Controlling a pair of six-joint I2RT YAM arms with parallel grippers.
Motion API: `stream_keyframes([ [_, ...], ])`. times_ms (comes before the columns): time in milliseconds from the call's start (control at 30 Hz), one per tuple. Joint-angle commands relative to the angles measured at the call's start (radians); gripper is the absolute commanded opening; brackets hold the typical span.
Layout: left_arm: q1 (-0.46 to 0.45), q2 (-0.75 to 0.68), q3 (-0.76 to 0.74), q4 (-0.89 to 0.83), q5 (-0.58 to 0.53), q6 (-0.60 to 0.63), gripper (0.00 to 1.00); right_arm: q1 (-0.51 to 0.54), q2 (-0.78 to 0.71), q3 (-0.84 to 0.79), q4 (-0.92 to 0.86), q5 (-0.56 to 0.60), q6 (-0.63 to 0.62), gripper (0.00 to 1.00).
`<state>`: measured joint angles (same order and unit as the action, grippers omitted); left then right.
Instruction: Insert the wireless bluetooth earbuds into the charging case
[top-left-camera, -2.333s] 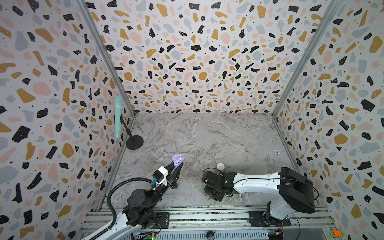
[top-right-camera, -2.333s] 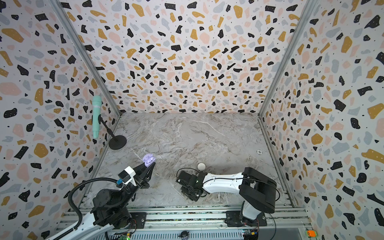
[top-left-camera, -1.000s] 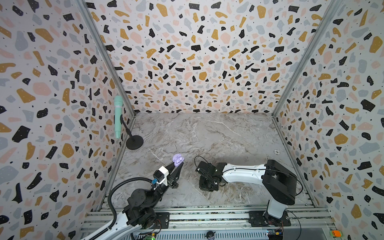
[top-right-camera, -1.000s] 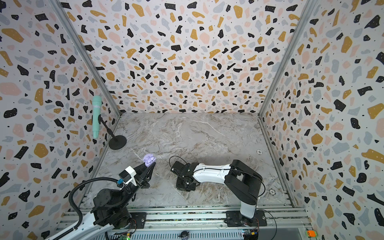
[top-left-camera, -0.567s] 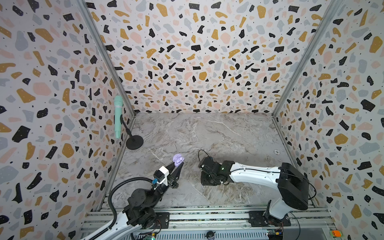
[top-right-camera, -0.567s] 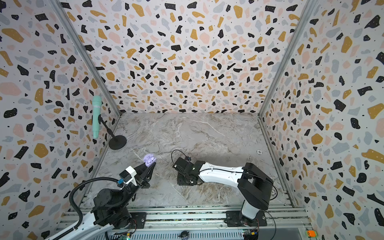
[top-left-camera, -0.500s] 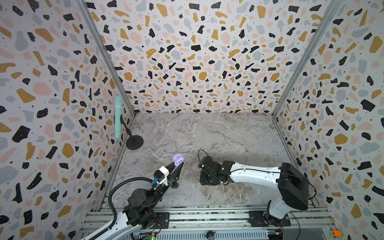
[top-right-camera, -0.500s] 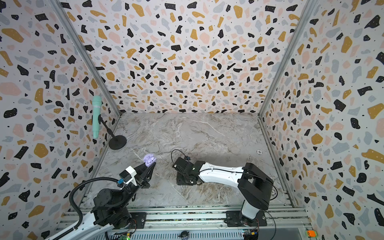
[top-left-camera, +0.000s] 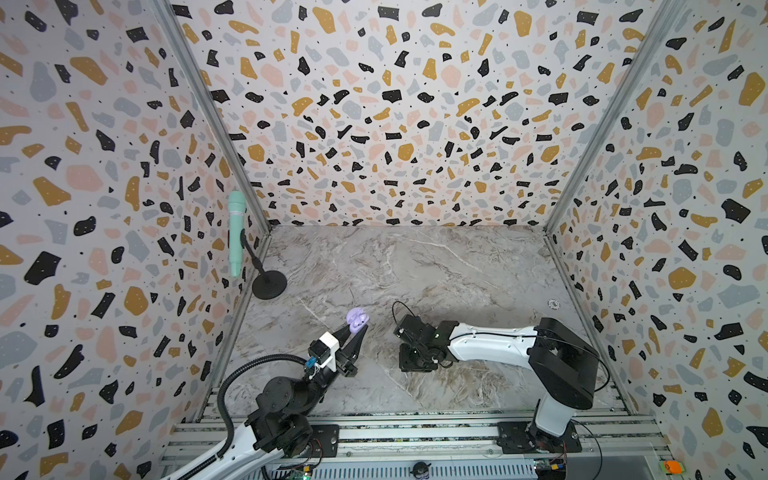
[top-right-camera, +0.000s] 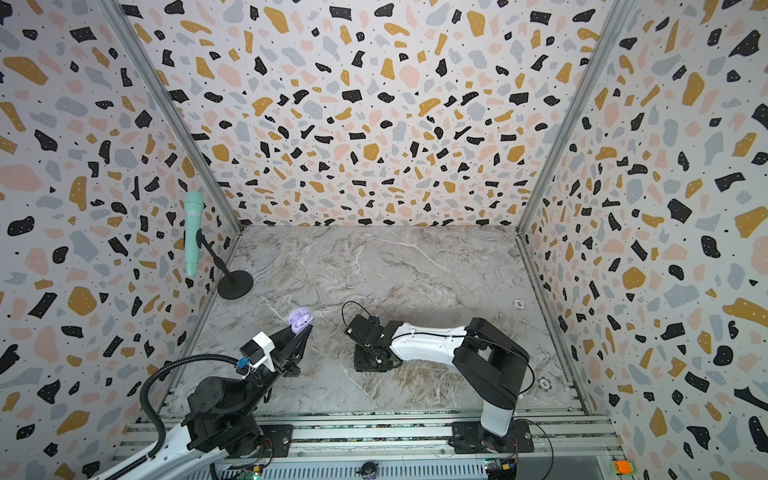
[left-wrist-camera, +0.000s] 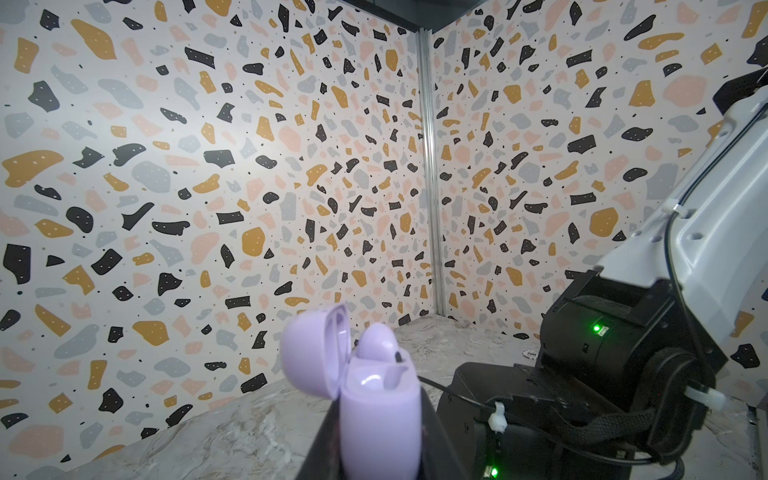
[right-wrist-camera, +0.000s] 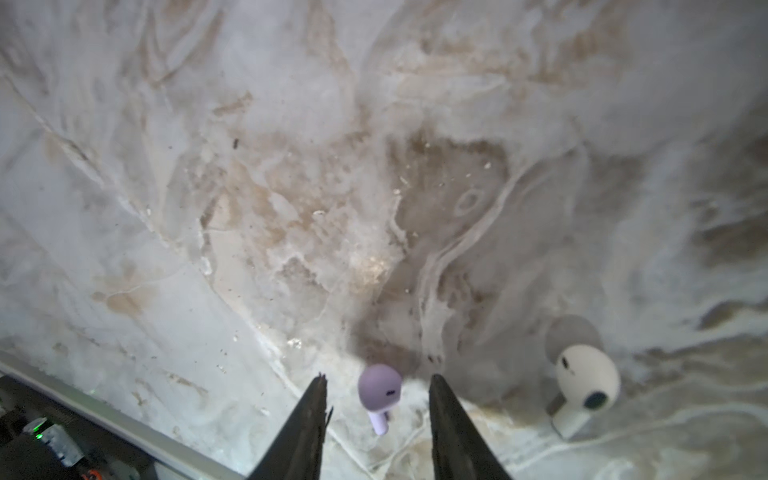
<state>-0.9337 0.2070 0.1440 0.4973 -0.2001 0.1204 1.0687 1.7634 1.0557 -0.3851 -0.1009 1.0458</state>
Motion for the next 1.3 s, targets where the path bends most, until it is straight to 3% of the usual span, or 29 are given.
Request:
stream_keyframes([
  [0, -0.005, -0.014, 0.011, 0.036, -0.006, 0.016, 0.00, -0.002, 0.001, 0.013, -0.018, -0.020, 0.004, 0.40],
  [1033, -0.007, -0.006, 0.008, 0.036, 0.001, 0.014, 0.00, -0.007, 0.045, -0.032, -0.004, -0.069, 0.074, 0.21],
  [1267, -0.007, 0.003, 0.008, 0.036, 0.009, 0.011, 0.00, -0.009, 0.018, -0.057, 0.017, -0.061, 0.080, 0.20],
])
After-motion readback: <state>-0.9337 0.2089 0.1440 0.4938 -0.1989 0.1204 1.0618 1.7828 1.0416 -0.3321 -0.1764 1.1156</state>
